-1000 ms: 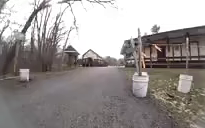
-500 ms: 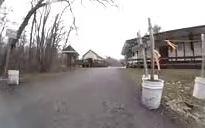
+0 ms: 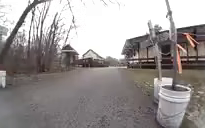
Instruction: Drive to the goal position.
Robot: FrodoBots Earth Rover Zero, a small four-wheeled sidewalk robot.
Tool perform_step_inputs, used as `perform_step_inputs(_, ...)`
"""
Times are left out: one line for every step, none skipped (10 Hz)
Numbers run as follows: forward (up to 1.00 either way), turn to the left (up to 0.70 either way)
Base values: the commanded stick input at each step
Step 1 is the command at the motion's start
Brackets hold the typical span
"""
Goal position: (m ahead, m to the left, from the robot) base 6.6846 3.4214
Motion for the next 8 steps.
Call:
perform_step_inputs(1.0, 0.0)
perform_step_inputs(1.0, 0.0)
perform_step_inputs(1.0, 0.0)
perform_step_inputs(1.0, 0.0)
perform_step_inputs(1.0, -0.4)
perform_step_inputs(1.0, -0.4)
perform_step_inputs(1.0, -0.4)
perform_step_inputs(1.0, 0.0)
